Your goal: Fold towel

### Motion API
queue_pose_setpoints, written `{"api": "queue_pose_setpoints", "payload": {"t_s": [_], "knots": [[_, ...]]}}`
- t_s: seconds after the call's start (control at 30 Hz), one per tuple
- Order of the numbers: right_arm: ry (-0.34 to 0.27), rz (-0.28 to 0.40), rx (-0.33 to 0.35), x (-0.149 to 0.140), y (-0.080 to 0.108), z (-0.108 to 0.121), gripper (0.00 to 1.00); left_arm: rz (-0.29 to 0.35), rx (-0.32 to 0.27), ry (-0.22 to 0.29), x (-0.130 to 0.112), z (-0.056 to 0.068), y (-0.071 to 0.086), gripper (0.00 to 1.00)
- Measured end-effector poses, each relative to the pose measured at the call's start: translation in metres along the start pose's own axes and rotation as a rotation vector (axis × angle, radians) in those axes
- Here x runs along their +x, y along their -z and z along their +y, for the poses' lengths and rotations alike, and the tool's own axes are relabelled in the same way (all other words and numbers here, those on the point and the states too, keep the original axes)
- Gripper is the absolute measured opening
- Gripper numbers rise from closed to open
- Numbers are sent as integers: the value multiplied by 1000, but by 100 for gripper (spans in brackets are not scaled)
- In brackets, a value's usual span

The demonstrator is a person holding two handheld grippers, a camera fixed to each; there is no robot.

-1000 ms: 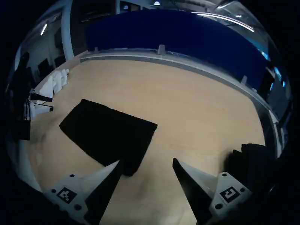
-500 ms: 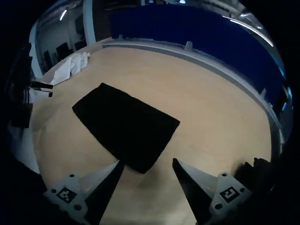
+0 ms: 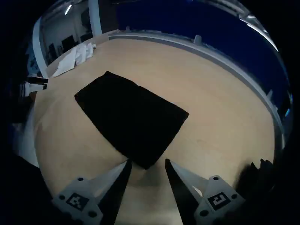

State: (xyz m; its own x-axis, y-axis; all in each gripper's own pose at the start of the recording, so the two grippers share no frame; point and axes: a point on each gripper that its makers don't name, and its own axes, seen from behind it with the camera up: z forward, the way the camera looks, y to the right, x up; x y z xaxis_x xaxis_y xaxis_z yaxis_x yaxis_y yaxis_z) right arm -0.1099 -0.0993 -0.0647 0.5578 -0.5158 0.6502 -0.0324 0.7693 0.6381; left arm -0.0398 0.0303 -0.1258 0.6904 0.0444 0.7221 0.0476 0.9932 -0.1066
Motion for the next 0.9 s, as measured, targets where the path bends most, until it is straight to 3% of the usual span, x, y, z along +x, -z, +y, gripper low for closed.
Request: {"api": "queue_pose_setpoints", "payload": {"t_s": [0.23,0.43,0.53,0.63,0.9], "knots": [[2,-15,17,-7,-3,-3,51,1,3,18,-5,-3,8,94],[-6,-14,27,-6,-5,-5,29,-2,8,18,-8,-5,7,94],[-1,-18,28,-6,-4,-4,25,-3,8,21,-9,-5,6,94],[6,-25,21,-6,-4,-2,11,-3,7,24,-9,-5,5,94],[13,-31,24,-1,-5,-1,7,-3,4,18,-8,-3,5,94]]}}
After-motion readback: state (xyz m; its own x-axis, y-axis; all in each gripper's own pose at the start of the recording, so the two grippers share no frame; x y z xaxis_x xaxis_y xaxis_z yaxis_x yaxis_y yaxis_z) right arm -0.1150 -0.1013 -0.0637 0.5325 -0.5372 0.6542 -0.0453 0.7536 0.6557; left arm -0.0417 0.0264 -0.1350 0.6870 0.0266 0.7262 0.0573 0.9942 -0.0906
